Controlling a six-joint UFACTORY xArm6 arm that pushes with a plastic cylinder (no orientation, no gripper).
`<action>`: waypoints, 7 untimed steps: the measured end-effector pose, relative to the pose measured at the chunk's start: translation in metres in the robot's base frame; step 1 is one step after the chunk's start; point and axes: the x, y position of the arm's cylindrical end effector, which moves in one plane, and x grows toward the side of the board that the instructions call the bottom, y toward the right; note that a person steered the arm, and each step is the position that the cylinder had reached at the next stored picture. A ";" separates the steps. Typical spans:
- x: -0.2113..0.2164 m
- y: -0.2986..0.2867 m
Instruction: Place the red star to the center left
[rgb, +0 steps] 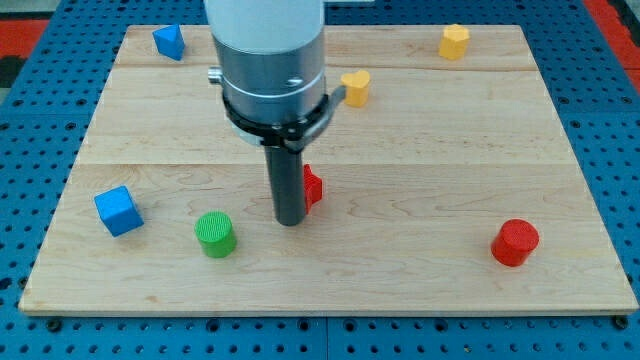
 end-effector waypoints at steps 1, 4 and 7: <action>0.012 0.035; -0.091 -0.095; -0.180 -0.074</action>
